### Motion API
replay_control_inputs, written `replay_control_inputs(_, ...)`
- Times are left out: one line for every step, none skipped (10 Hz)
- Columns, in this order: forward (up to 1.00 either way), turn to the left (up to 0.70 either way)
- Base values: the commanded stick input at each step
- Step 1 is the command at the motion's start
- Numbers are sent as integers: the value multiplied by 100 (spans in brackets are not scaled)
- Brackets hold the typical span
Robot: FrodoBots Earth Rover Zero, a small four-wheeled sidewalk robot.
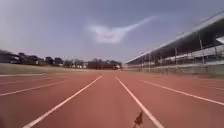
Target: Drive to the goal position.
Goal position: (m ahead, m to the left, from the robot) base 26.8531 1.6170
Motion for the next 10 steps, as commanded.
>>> replay_control_inputs(70, 0)
replay_control_inputs(70, 0)
replay_control_inputs(70, 0)
replay_control_inputs(70, 0)
replay_control_inputs(70, 0)
replay_control_inputs(70, 0)
replay_control_inputs(70, 0)
replay_control_inputs(70, 0)
replay_control_inputs(70, 0)
replay_control_inputs(70, 0)
